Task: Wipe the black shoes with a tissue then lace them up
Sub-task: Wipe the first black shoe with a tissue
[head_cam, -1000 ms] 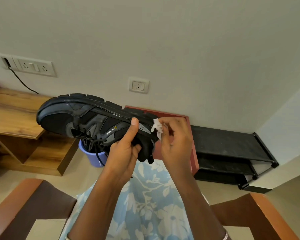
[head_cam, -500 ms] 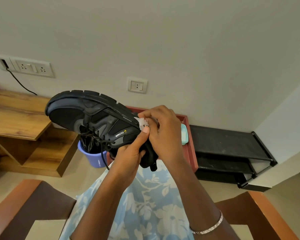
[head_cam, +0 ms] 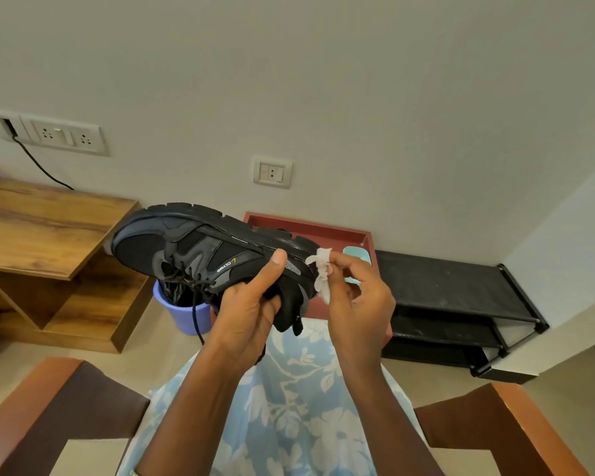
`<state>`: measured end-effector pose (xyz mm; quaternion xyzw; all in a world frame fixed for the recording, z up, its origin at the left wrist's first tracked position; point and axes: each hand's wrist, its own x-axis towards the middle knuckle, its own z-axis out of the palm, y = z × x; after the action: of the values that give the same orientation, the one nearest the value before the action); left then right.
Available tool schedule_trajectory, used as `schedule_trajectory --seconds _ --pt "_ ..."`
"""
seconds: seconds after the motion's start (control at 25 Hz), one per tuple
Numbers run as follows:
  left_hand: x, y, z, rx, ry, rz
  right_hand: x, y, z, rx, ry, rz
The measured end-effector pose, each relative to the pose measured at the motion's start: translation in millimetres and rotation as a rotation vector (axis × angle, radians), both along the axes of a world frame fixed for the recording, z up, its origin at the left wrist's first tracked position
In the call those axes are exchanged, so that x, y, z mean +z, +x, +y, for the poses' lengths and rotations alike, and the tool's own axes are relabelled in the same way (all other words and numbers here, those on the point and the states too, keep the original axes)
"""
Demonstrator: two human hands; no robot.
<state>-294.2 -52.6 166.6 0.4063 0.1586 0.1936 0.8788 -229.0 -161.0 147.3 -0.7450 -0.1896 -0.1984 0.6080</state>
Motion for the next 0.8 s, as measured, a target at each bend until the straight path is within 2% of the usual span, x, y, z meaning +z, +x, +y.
schedule_trajectory --seconds 0.12,0.2,0.28,0.36,0.52,0.64,0.8 --pt "4 -1 3 -0.041 0.125 0.0 2 1 6 -0.059 -0.081 -0.117" --pt "5 -1 5 -0.051 0.136 0.021 3 -4 11 -0.056 -0.22 -0.199" --pt "7 -1 7 -0.066 0.176 0.051 5 -15 15 -0.008 -0.339 -0.262" --pt "7 -1 9 -0.103 0.222 0.088 13 -22 13 0.059 -0.375 -0.321" --pt "7 -2 14 -0.14 0.173 0.065 35 -29 3 0.316 -0.308 -0.232" --pt "7 0 10 -0.127 0.169 0.031 43 -26 6 0.312 -0.355 -0.25" --pt "4 3 7 -0.144 0.18 0.024 44 -4 14 0.321 -0.347 -0.124"
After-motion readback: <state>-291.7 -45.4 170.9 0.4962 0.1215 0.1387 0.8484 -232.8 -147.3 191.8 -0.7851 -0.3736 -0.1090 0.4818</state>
